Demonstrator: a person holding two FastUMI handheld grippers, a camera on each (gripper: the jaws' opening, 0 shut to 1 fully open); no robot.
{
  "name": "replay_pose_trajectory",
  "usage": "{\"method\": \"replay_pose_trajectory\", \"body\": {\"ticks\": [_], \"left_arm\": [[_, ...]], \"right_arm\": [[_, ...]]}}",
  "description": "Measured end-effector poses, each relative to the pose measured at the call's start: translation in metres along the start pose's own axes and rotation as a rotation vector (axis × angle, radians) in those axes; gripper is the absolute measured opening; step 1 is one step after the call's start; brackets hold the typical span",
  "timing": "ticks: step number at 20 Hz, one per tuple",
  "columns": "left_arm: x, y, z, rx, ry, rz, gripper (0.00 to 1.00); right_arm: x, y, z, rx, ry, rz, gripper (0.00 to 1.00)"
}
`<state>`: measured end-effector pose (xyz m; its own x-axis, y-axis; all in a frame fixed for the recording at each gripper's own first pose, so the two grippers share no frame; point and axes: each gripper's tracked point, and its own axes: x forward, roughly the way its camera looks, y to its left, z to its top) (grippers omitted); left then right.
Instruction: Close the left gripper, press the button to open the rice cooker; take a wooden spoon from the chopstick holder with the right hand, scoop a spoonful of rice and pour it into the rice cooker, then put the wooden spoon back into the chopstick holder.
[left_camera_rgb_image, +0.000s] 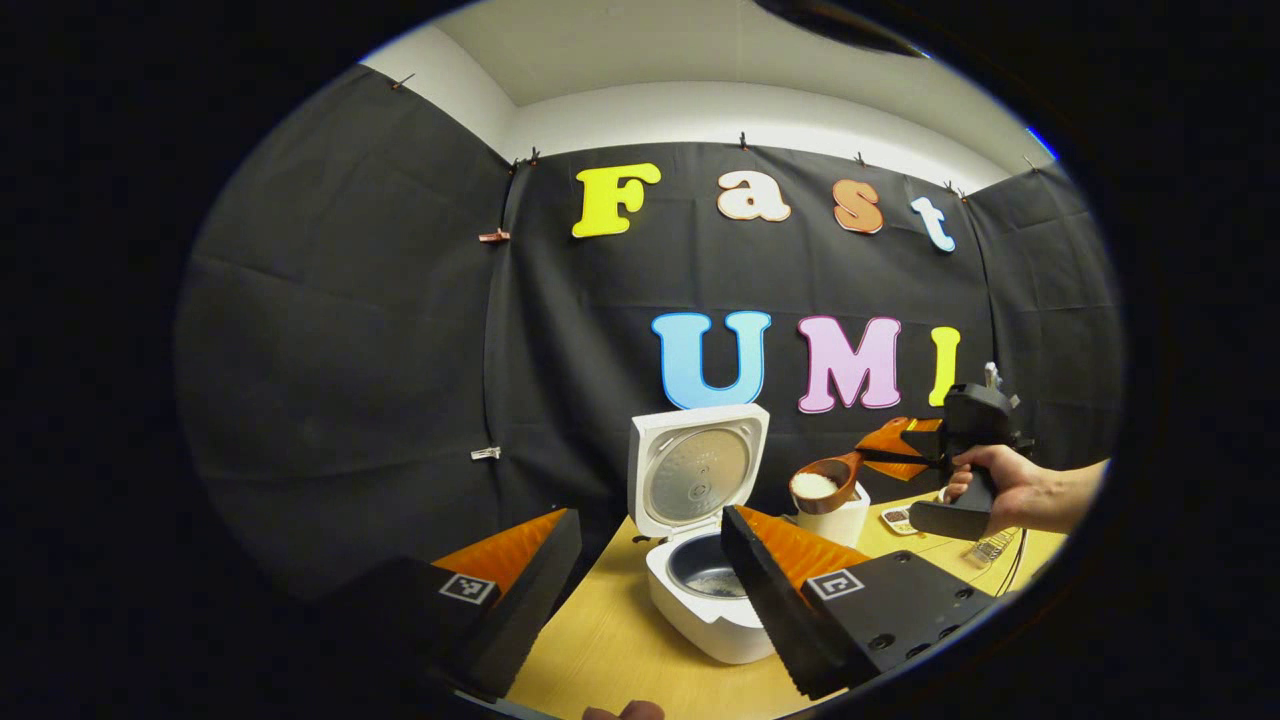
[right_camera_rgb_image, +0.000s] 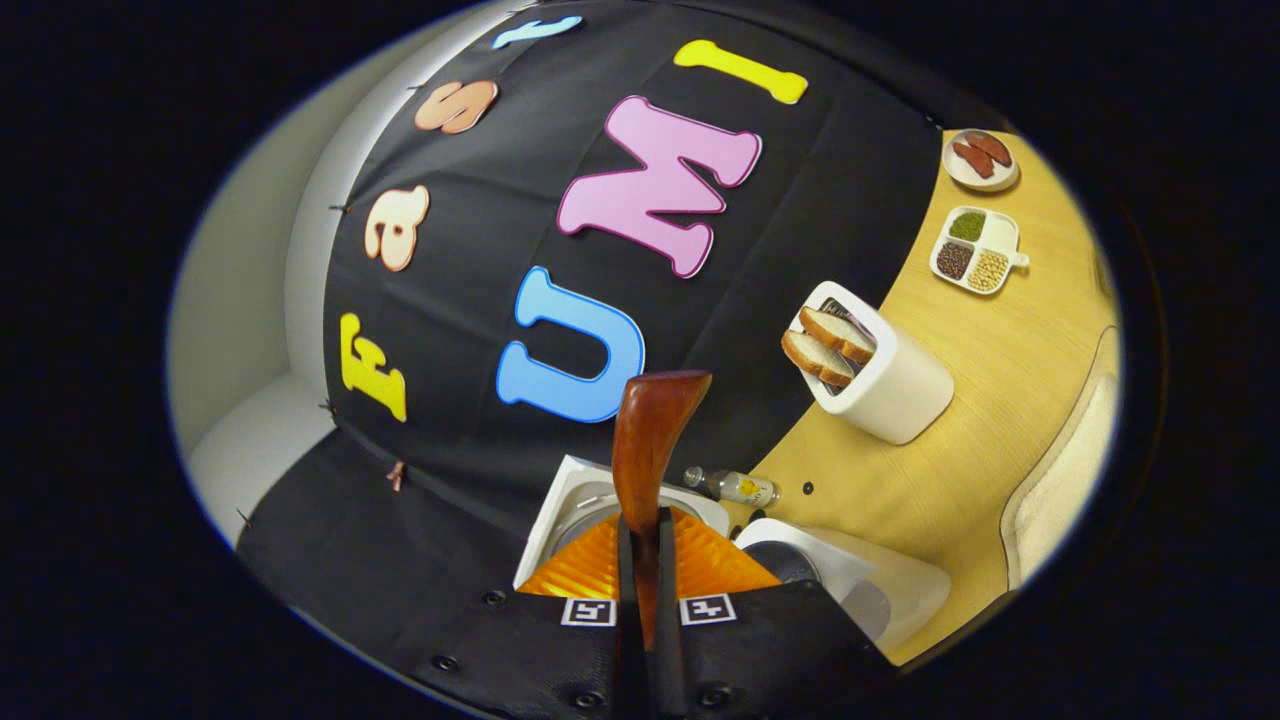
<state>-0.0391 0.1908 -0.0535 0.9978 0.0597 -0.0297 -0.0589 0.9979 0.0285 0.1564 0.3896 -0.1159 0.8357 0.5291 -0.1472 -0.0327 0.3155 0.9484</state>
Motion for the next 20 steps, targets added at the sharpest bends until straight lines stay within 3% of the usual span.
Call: {"method": "replay_pose_trajectory", "body": {"ticks": [9, 15, 20], "left_arm": [[0.021, 0.022, -0.026, -0.018, 0.041, 0.021, 0.97], [0.028, 0.036, -0.036, -0.036, 0.063, 0.037, 0.97], [0.027, 0.040, -0.038, -0.044, 0.060, 0.038, 0.97]], "right_arm": [[0.053, 0.006, -0.047, -0.579, 0.066, -0.040, 0.08], [0.062, 0.013, -0.082, -0.920, 0.122, 0.013, 0.08], [0.055, 0.034, -0.097, -1.106, 0.126, 0.112, 0.08]]}}
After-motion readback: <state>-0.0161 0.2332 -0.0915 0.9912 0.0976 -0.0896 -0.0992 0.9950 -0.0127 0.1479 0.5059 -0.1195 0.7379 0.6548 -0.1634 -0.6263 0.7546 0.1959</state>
